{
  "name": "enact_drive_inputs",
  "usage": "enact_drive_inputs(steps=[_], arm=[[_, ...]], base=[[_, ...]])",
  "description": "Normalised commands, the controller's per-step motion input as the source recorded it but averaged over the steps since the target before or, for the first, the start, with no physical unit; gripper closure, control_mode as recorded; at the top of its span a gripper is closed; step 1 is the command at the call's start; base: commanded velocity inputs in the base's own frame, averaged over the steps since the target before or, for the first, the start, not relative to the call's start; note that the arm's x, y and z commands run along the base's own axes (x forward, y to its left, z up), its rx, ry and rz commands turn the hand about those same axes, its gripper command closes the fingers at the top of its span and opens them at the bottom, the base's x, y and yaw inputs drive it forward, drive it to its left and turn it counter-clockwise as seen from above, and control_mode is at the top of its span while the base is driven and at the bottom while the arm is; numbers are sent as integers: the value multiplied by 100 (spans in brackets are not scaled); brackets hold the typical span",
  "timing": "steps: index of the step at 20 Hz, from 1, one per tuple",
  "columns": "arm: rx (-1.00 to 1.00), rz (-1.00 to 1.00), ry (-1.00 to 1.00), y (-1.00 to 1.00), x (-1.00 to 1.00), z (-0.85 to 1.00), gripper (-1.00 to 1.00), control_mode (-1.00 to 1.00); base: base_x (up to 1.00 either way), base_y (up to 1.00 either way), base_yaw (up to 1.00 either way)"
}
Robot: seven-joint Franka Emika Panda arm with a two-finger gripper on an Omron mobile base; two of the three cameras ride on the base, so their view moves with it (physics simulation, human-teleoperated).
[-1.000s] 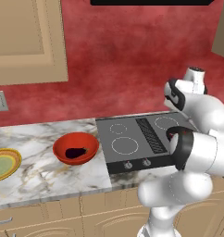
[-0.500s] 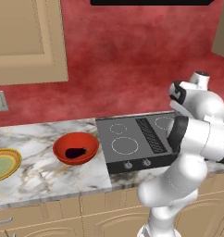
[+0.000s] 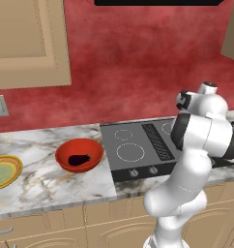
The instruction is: Place the fish on the plate and place the eggplant on the same plate.
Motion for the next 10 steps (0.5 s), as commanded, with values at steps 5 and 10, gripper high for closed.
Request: enact_drive_inputs(steps=[5,10], arm=[[0,-9,1,-19,19,-37,-100,-100],[0,-3,0,-17,20,-39,-100,-100]], base=[[0,0,0],[0,0,0]])
